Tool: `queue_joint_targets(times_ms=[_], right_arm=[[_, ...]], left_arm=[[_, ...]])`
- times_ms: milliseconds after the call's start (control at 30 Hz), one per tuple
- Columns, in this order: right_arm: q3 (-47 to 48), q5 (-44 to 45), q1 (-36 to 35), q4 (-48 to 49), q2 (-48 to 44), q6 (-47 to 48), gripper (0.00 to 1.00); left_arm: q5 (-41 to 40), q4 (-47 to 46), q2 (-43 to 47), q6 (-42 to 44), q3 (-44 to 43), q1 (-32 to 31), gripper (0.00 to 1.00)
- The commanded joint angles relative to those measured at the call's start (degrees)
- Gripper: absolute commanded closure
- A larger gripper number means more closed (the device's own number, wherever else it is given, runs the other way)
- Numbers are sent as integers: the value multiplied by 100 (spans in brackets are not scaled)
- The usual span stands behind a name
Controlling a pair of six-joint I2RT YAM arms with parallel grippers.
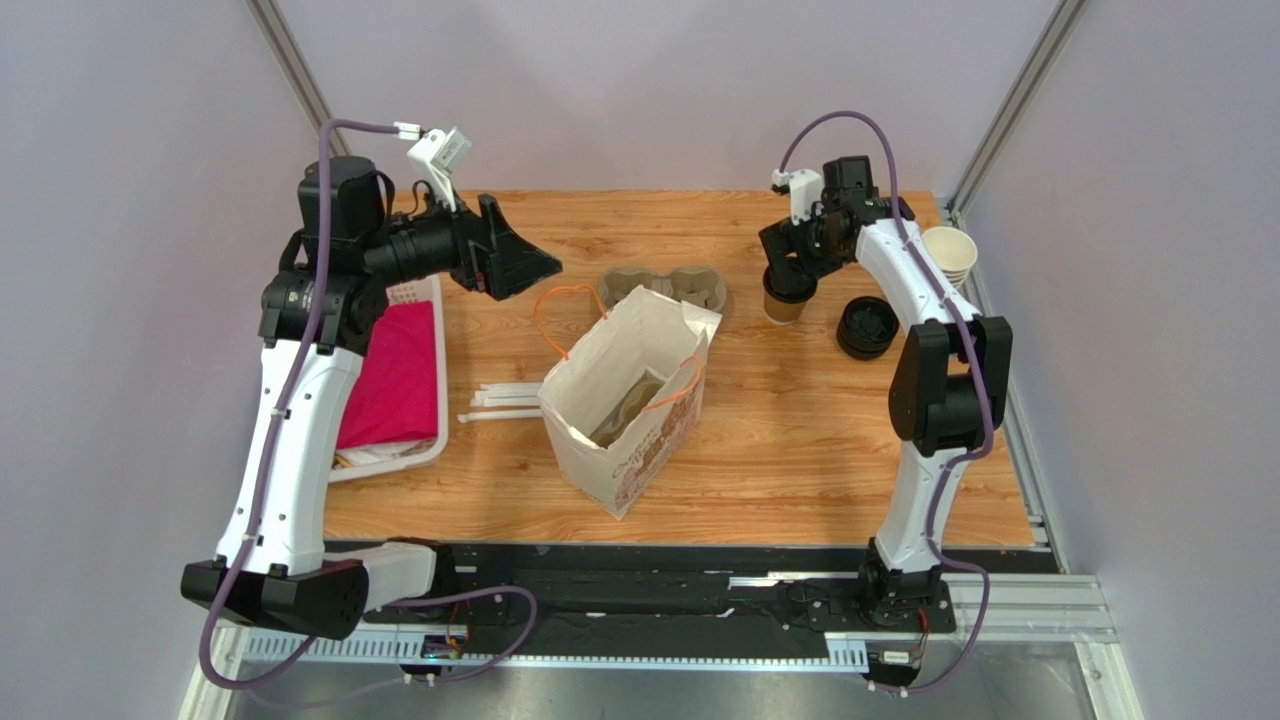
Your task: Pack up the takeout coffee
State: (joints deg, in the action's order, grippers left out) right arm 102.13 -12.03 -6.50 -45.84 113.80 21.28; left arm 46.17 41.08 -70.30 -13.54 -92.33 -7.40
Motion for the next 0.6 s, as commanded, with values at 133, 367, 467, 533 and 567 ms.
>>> queue_joint_targets(times_ms=[133, 367, 467, 533, 567], right_arm=[[255, 131, 9, 374, 177, 26, 9], [264, 122, 9, 453, 274, 52, 9], [229, 113, 9, 515, 292, 52, 11], [194, 105, 0, 533, 292, 61, 14], [185, 96, 9, 550, 292, 69, 14]], left_arm=[[85, -144, -80, 53, -21, 28, 1], [85, -135, -71, 62, 14, 37, 1], [76, -127, -80, 62, 31, 37, 1], [85, -109, -80, 71, 49, 37, 1], [102, -65, -80, 80, 66, 37, 1]])
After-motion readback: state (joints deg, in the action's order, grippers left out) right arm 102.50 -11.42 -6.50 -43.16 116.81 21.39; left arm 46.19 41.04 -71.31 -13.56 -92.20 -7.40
